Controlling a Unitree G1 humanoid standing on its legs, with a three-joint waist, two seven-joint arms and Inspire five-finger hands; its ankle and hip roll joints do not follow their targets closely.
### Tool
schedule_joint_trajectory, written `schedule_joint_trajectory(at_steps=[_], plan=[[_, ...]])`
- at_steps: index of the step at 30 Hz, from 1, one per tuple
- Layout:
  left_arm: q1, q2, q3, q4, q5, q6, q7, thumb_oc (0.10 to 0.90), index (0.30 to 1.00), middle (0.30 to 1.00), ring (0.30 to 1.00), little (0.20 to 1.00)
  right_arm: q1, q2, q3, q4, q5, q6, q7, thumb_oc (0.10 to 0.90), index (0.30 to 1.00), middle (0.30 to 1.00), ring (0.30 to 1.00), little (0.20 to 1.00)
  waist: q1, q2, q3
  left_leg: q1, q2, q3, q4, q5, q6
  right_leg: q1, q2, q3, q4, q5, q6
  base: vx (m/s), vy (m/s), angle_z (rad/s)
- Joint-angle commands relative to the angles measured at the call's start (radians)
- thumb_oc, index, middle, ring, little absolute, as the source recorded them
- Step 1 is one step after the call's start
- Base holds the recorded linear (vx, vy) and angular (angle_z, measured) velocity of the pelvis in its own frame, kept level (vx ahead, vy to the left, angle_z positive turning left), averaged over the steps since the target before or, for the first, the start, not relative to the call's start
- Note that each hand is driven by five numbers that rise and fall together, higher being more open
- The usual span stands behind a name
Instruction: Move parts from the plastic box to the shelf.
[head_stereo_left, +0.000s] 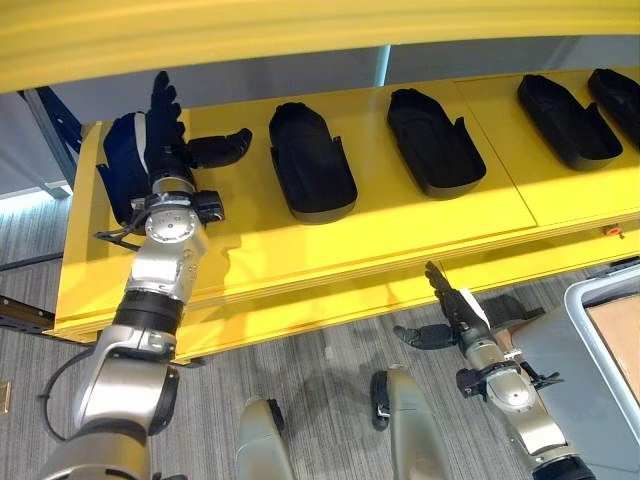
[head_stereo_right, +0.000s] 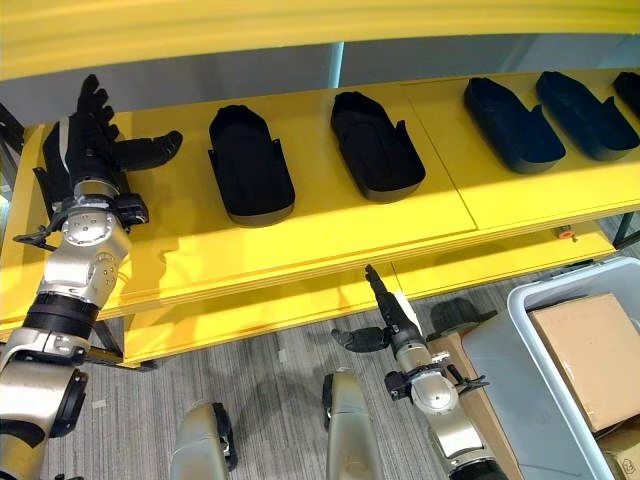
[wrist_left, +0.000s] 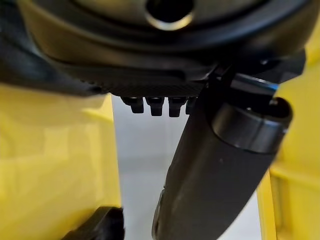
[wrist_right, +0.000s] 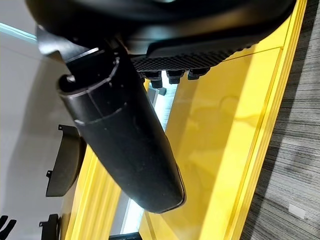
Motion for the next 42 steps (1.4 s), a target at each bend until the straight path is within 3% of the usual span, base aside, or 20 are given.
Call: schedule_joint_trajectory(at_steps=[1,10,28,33,34,37,42], plan=[[-0.128,0.066,0.004,0.012,-0.011,-0.117,0.034,0.900,1.000,1.000,1.000,1.000,-0.029,-0.043,-0.008,-0.048,0.039,-0.093,-0.033,0.900,1.000,1.000,1.000,1.000,0.002,0.008,-0.089,-0.010,-0.002,-0.060,-0.084,0.091,0.021,0.110,-0.039,0.031,-0.079,-0.011,0.058,0.00,0.000,0.00],[-0.183,0.030,0.015,0.091,-0.056,-0.115,0.070,0.900,1.000,1.000,1.000,1.000,-0.023,-0.051,-0.002,-0.047,0.044,-0.098,-0.048,0.900,1.000,1.000,1.000,1.000,-0.004,-0.001,-0.089,-0.012,-0.004,-0.063,-0.083,0.090,0.021,0.109,-0.039,0.030,-0.079,-0.010,0.060,0.00,0.000,0.00],[-0.257,0.015,0.025,0.261,0.058,-0.048,0.136,0.900,1.000,1.000,1.000,1.000,-0.002,-0.091,0.003,-0.069,0.052,-0.115,-0.058,0.900,1.000,1.000,1.000,1.000,-0.010,-0.017,-0.077,-0.031,-0.005,-0.065,-0.072,0.090,0.021,0.090,-0.038,0.030,-0.070,-0.008,0.062,0.00,0.000,0.00],[-0.267,0.003,0.017,0.315,0.071,-0.024,0.125,0.900,1.000,1.000,1.000,1.000,0.005,-0.094,0.003,-0.075,0.054,-0.118,-0.059,0.900,1.000,1.000,1.000,1.000,-0.012,-0.019,-0.075,-0.029,-0.005,-0.068,-0.062,0.065,0.016,0.095,-0.039,0.031,-0.061,-0.030,0.069,0.03,0.000,0.00],[-0.268,-0.002,0.016,0.327,0.068,-0.021,0.119,0.900,1.000,1.000,1.000,1.000,0.004,-0.096,0.004,-0.077,0.056,-0.119,-0.058,0.900,1.000,1.000,1.000,1.000,-0.012,-0.020,-0.071,-0.042,-0.006,-0.069,-0.066,0.090,0.021,0.083,-0.039,0.031,-0.066,-0.008,0.062,0.00,0.000,0.00],[-0.272,-0.012,0.008,0.367,0.078,-0.005,0.108,0.900,1.000,1.000,1.000,1.000,0.008,-0.100,0.006,-0.075,0.060,-0.118,-0.055,0.900,1.000,1.000,1.000,1.000,-0.013,-0.020,-0.072,-0.033,-0.003,-0.067,-0.057,0.063,0.015,0.090,-0.039,0.031,-0.058,-0.029,0.068,0.03,0.001,-0.01],[-0.272,-0.023,-0.025,0.442,0.117,0.046,0.033,0.900,1.000,1.000,1.000,1.000,0.017,-0.103,-0.001,-0.076,0.062,-0.110,-0.042,0.900,1.000,1.000,1.000,1.000,-0.014,-0.018,-0.069,-0.036,-0.002,-0.068,-0.056,0.064,0.017,0.087,-0.038,0.029,-0.053,-0.033,0.068,0.00,0.000,0.00]])
